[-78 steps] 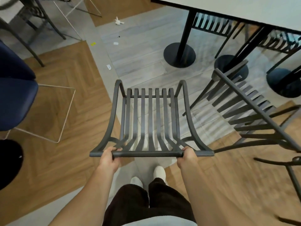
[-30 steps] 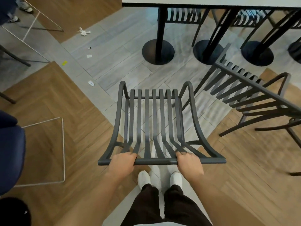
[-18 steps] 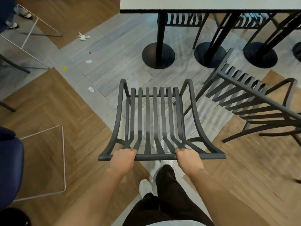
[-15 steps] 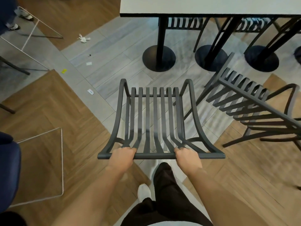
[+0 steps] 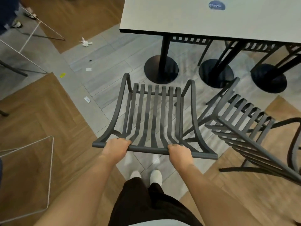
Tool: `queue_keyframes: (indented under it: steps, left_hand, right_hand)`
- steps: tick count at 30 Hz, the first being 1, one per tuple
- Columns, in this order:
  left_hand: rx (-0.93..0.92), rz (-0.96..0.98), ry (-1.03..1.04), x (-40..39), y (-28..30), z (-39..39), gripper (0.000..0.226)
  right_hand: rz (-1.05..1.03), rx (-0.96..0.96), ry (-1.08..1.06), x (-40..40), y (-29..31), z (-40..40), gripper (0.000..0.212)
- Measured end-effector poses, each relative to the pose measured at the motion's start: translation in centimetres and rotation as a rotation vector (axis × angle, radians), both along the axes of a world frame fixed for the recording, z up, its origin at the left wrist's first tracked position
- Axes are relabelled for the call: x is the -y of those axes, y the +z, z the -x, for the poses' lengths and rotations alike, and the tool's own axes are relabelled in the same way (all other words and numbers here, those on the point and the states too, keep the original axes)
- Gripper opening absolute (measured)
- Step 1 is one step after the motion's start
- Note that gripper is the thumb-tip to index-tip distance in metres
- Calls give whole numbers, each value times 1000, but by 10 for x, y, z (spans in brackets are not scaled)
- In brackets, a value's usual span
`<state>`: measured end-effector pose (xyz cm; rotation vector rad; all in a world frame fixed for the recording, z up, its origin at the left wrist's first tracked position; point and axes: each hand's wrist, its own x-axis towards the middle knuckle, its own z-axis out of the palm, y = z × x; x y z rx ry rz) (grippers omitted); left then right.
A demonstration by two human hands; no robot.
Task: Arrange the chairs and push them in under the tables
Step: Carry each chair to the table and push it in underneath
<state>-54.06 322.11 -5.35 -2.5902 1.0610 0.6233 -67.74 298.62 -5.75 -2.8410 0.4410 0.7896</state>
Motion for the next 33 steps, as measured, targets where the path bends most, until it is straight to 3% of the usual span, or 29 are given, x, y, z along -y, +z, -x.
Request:
queue_keyframes:
  steps: [19,33]
  left_hand:
    - [-74,74,43,107,-9,-218,25]
    - [-43,37,20,157,-6,-305,29]
  right_hand:
    - [61,44,-76,103,3,-212,26]
    - [55,51,-68,151,3,-295,21]
